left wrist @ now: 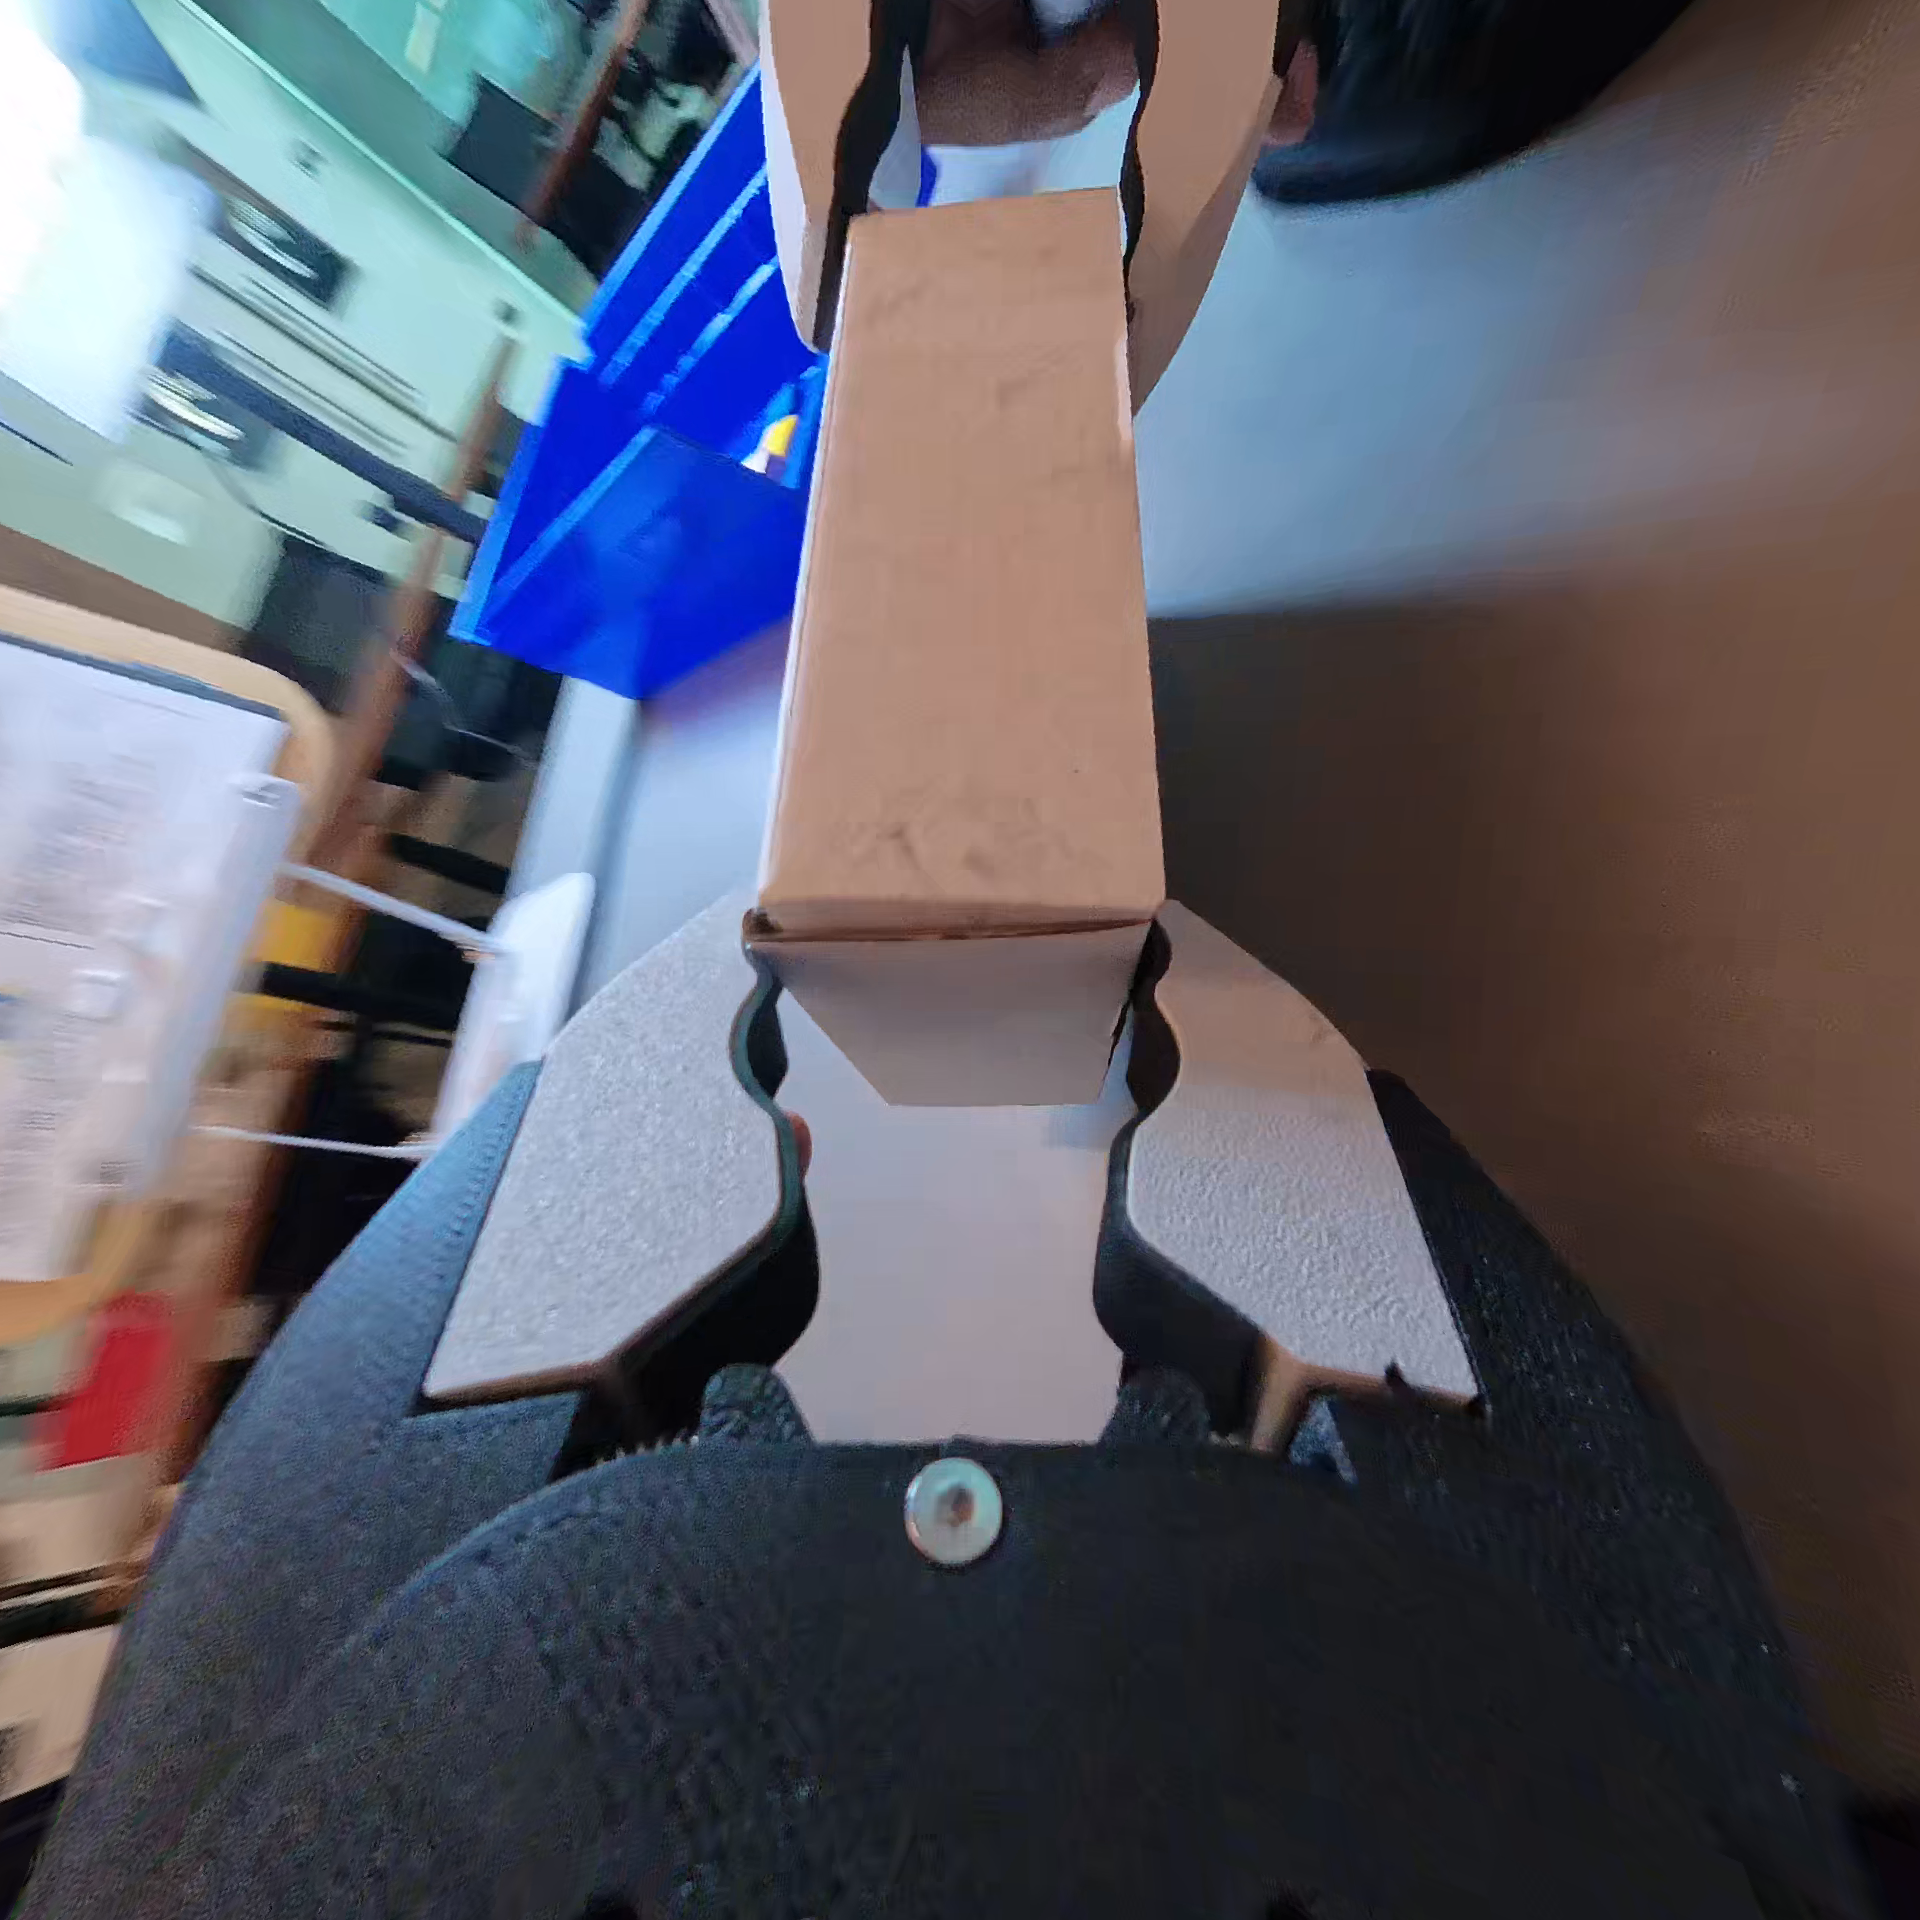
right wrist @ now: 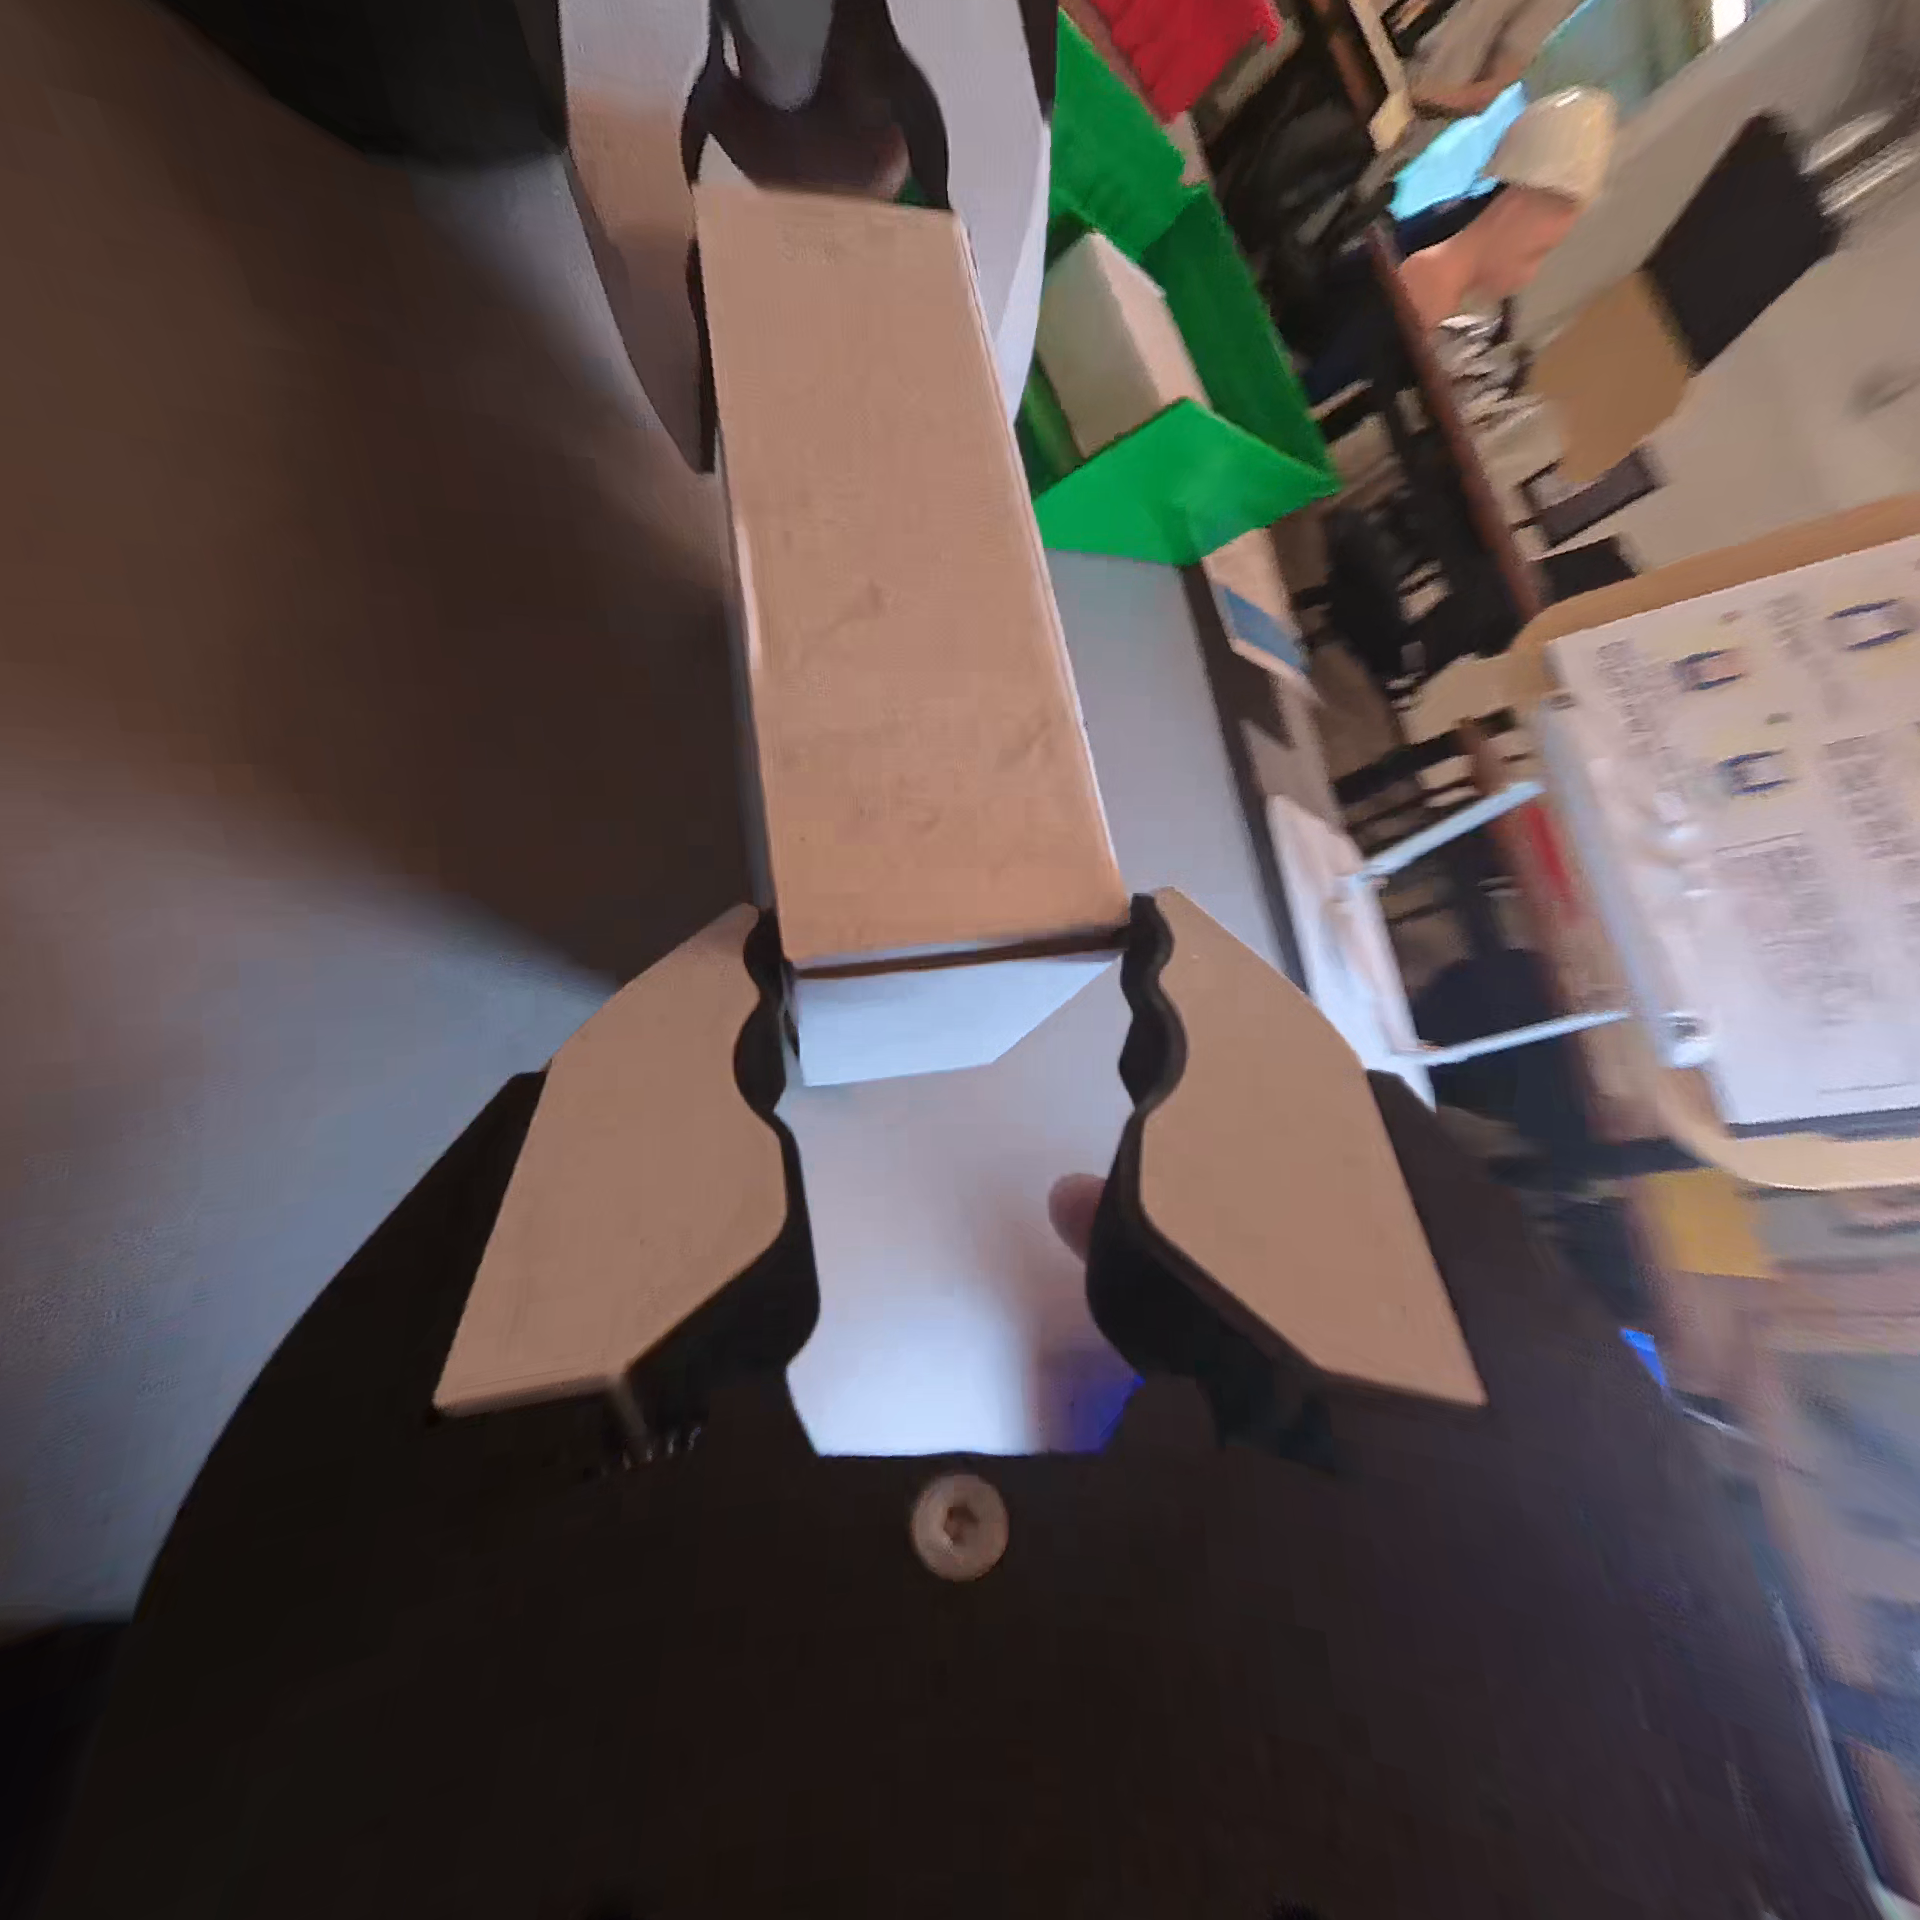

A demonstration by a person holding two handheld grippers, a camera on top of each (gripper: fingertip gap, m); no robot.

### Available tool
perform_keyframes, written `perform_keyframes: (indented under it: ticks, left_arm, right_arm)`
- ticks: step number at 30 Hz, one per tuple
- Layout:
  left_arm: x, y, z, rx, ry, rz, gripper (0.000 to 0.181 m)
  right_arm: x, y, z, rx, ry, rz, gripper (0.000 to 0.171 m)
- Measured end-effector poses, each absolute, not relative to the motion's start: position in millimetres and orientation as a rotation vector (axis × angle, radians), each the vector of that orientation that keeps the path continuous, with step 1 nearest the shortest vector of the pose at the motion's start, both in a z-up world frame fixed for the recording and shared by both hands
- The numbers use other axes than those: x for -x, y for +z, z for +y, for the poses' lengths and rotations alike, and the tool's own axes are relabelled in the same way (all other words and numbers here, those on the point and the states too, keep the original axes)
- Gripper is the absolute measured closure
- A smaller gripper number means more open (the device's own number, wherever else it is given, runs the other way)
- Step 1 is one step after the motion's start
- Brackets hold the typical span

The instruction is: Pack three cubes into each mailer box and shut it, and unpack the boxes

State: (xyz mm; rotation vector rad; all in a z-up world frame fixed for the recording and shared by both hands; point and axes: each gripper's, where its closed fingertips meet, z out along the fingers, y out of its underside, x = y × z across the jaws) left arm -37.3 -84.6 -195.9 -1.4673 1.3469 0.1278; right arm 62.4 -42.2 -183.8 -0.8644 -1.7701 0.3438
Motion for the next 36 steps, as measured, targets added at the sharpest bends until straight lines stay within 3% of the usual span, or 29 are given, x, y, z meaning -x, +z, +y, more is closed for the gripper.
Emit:
perform_keyframes:
  ticks: [5,11,15,20,23,32,36]
  left_arm:
    - [41,-198,-73,1.283,0.545,1.404,0.117]
    - [49,-192,-62,1.31,0.602,1.369,0.117]
    - [39,-183,-53,1.24,0.684,1.419,0.117]
    - [28,-162,-37,1.161,0.779,1.421,0.117]
    - [36,-150,-22,1.287,0.666,1.238,0.114]
    - [81,-137,-28,1.559,0.201,0.862,0.117]
    - [84,-145,-34,1.58,0.195,0.854,0.119]
  right_arm:
    - [-64,-200,-22,0.778,0.03,-1.697,0.109]
    - [-60,-198,-25,0.966,-0.024,-1.727,0.096]
    - [-37,-175,-29,0.867,-0.281,-1.698,0.09]
    - [-22,-171,-11,0.802,-0.512,-1.755,0.108]
    - [-23,-161,6,0.853,-0.506,-1.746,0.109]
    - [-110,-87,157,0.951,-0.843,-1.6,0.109]
    - [-163,-98,253,1.081,-1.006,-1.611,0.109]
